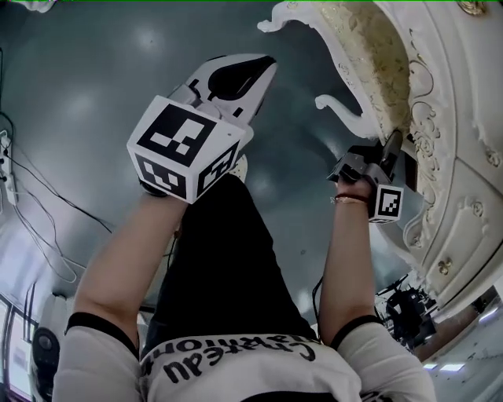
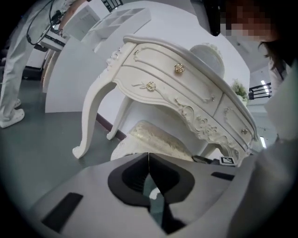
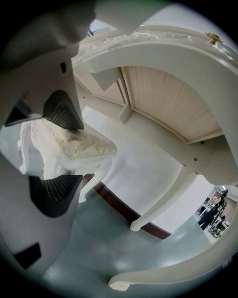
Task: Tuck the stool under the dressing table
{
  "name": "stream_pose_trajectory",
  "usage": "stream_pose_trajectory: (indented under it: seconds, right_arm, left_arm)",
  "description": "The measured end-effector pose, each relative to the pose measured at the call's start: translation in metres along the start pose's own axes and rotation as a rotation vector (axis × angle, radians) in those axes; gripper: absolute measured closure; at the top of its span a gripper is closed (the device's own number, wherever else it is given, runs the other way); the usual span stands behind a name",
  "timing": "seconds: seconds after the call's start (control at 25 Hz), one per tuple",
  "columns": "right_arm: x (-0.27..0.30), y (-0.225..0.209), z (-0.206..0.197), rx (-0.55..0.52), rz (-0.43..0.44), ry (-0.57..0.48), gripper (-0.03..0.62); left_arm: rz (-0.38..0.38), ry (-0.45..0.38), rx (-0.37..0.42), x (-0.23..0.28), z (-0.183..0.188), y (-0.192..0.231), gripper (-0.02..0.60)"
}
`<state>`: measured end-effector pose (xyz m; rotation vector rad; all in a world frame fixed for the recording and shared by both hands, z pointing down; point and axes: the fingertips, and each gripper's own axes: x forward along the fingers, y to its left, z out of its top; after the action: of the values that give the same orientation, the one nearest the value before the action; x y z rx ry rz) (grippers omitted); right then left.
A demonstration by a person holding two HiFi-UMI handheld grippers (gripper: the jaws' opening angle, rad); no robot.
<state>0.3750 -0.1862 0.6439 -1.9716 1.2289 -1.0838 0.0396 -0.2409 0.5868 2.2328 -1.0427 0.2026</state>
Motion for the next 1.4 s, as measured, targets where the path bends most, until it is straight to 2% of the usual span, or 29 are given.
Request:
stream_pose_trajectory:
  seconds: [0.16, 0.28, 0.4, 0.56, 0.72, 0.96, 1.16, 1.4]
  right_arm:
    - [0.000, -0.010, 0.009, -0.071, -0.011, 0.047, 0.298]
    - [-0.016, -0.014, 0.003, -0.066, -0.076, 0.065, 0.298]
    - [-0.045, -0.031, -0.009, -0.013, -0.140, 0.076, 0.298]
    - [-0.088, -0.019, -0.043, 0.036, -0.178, 0.146, 0.298]
    - [-0.126, 0.024, -0.080, 0.036, -0.151, 0.296, 0.299]
    - [-0.172, 0.114, -0.107, 0.005, -0.013, 0.532, 0.299]
    - [-0.201, 0.244, -0.149, 0.040, 0.254, 0.719, 0.299]
    - [-0.247, 0.385, -0.149, 0.044, 0.531, 0.872, 0.299]
  left_arm:
    - [0.013, 0.134, -0.115, -0.068, -0.058, -0.025, 0.555]
    - [-0.009, 0.225, -0.179, -0.123, -0.095, -0.057, 0.555]
    - [-0.003, 0.276, -0.222, -0.163, -0.115, -0.074, 0.555]
    - [0.048, 0.246, -0.280, -0.193, -0.110, -0.074, 0.555]
    - [0.028, 0.195, -0.254, -0.200, -0.075, -0.080, 0.555]
    - [-0.048, 0.105, -0.183, -0.206, 0.012, -0.118, 0.555]
    - [-0.074, 0.017, -0.106, -0.227, 0.092, -0.144, 0.556]
    - [-0.051, -0.075, -0.119, -0.273, 0.163, -0.164, 0.557]
